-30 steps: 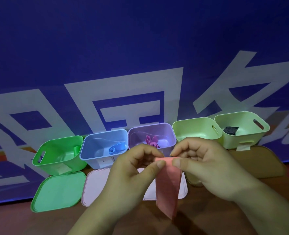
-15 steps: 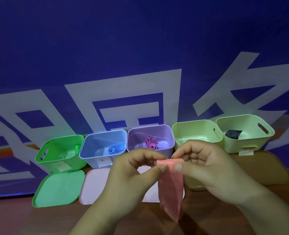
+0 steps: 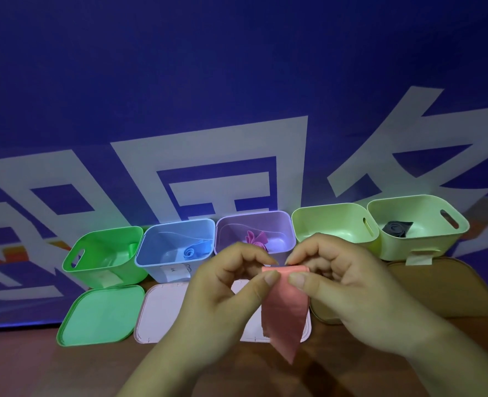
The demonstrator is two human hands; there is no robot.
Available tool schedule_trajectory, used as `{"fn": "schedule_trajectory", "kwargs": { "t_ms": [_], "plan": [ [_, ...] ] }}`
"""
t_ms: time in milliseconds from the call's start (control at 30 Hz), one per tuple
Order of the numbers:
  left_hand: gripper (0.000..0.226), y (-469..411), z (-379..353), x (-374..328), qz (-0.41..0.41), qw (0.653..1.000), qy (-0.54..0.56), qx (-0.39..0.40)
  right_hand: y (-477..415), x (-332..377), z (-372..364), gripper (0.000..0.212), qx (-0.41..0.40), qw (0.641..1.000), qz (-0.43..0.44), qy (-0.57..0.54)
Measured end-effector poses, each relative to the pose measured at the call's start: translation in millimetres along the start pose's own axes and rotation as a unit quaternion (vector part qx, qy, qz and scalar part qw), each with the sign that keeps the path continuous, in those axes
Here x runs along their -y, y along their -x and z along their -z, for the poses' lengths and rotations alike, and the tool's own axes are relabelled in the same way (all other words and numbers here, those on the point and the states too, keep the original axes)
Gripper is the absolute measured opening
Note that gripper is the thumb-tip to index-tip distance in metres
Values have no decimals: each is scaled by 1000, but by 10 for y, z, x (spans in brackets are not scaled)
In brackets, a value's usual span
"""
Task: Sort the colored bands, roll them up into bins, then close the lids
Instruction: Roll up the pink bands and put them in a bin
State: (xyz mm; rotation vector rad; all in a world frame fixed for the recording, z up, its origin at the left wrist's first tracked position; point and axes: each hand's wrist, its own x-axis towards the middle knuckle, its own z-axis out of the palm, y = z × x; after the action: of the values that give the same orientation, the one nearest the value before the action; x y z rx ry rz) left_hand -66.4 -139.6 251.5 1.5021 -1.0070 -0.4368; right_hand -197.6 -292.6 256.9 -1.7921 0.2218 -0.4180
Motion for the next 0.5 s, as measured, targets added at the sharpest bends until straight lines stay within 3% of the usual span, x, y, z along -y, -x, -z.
{"fn": "schedule_trajectory", "kwargs": {
  "t_ms": [267,500],
  "plan": [
    [17,-1,63,-27,-27,997,-60,40,-22,-6,2,10,13,1000,-2,-20],
    [15,12,57,22,-16,1000,4,19,-23,-27,-44,14,20,999,-30,-18]
  ]
}}
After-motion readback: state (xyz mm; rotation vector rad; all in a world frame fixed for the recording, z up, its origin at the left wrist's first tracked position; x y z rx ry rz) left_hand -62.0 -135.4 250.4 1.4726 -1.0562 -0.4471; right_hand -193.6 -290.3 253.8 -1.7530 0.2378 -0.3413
